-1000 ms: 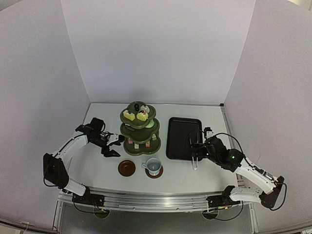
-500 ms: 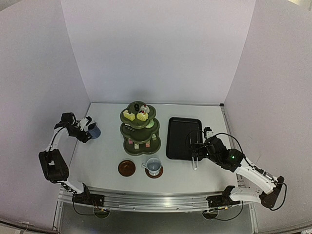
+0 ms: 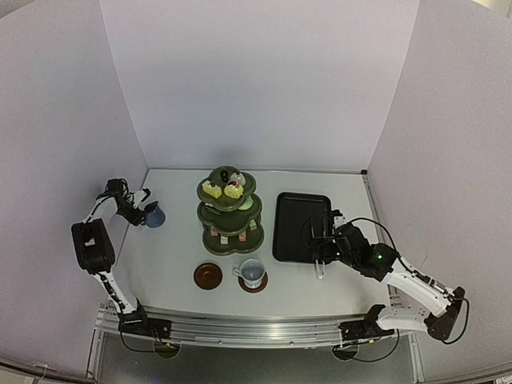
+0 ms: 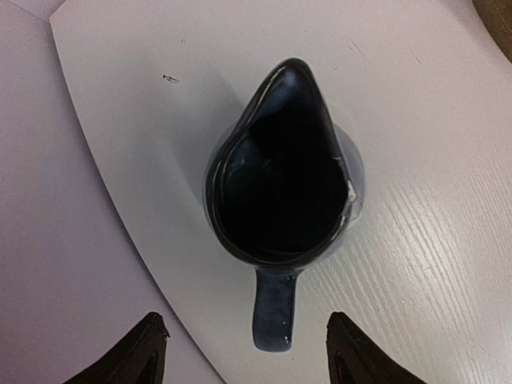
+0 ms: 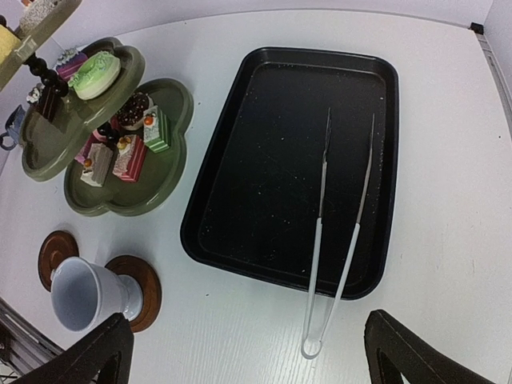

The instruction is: Serve the afternoon tea

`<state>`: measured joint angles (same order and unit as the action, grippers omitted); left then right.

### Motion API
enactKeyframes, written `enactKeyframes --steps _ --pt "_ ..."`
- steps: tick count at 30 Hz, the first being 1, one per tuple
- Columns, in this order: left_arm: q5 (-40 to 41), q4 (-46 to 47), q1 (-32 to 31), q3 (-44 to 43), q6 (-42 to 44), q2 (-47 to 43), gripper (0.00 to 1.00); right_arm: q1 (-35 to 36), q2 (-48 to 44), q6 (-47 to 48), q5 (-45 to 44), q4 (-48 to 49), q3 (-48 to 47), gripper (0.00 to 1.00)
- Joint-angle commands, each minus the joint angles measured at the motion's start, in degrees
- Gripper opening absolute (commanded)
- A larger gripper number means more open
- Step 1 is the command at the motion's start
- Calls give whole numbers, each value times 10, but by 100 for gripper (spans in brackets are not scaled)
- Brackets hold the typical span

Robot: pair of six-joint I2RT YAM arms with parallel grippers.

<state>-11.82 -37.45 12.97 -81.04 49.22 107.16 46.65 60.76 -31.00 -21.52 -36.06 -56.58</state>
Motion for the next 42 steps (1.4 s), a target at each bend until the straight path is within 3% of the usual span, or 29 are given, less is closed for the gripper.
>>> enactKeyframes --steps 1,12,18,24,29,37,42 --pt "-19 -12 2 -36 32 25 62 1 8 9 11 3 -22 98" --pt "-26 -46 1 -71 32 76 38 1 24 18 11 3 -37 98" --pt "-44 -65 1 -80 29 74 2 1 29 18 11 4 -40 98" --pt "-80 -101 1 -76 29 31 0 1 34 21 11 3 -42 98" --pt "-165 -172 -15 -20 115 -67 0 1 41 26 9 4 -48 98" --pt "-182 -267 -133 150 259 -254 0 1 65 41 11 4 -65 98" --pt "-183 -258 -232 217 256 -319 0 1 73 46 14 4 -70 98"
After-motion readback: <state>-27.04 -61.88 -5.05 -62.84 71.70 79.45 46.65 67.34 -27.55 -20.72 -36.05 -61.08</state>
